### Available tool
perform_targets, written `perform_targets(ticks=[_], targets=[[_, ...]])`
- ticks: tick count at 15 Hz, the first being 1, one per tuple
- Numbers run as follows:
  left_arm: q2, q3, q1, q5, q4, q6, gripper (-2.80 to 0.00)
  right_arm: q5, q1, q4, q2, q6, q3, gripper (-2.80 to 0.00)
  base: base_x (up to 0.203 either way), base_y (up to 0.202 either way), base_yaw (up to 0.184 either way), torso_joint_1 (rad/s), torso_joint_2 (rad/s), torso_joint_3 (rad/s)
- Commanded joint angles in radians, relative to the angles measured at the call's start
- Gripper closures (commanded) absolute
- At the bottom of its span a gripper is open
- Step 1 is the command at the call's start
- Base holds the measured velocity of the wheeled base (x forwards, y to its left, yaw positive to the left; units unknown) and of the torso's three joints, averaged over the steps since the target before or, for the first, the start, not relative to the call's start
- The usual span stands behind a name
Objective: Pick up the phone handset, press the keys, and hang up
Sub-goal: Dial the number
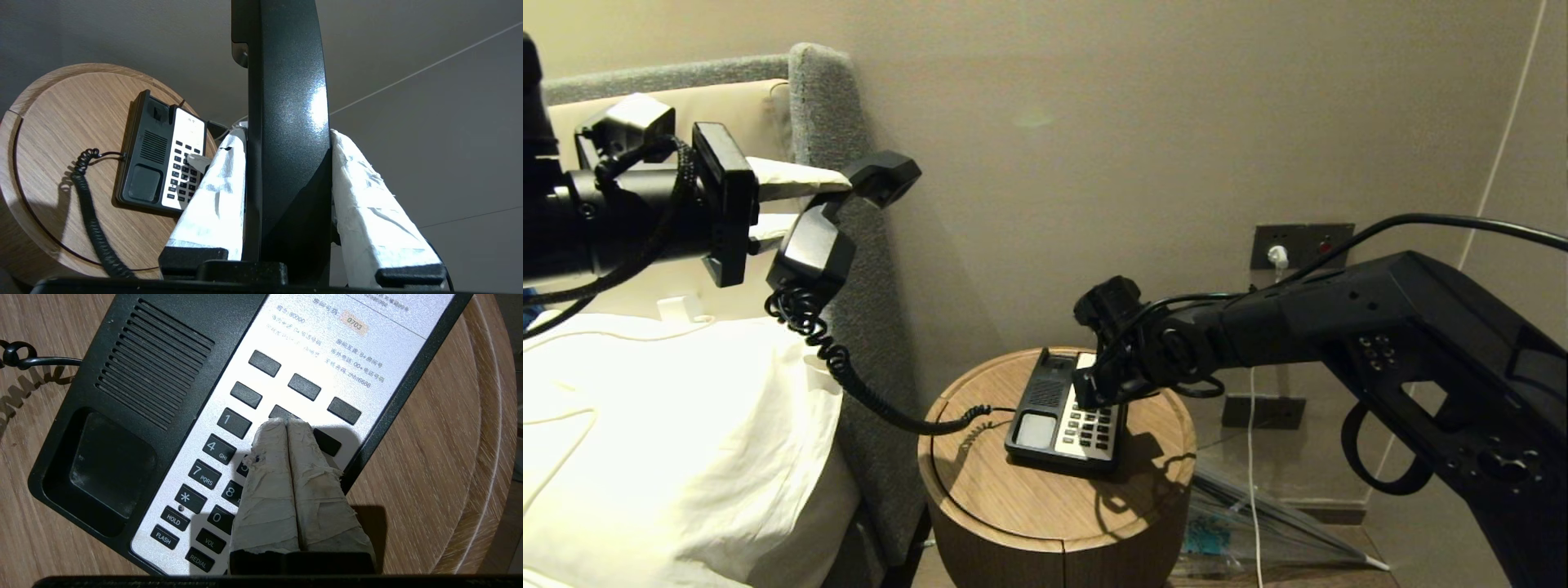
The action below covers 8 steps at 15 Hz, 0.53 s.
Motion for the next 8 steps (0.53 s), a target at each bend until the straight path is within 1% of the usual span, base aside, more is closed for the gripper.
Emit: perform_targets(ticks=[1, 8], targets=[[0.0, -0.001, 0.0, -0.005, -0.001, -0.005, 0.0, -0.001, 0.001, 0.002, 0.009, 0.002, -0.008, 0.0, 0.0, 0.0, 0.0, 0.0, 0.0, 0.0], [-0.005, -0.003, 0.0, -0.007, -0.001, -0.007, 0.0, -0.001, 0.001, 0.009, 0.005, 0.012, -0.028, 0.0, 0.0, 0.0, 0.0, 0.0, 0.0, 0.0]])
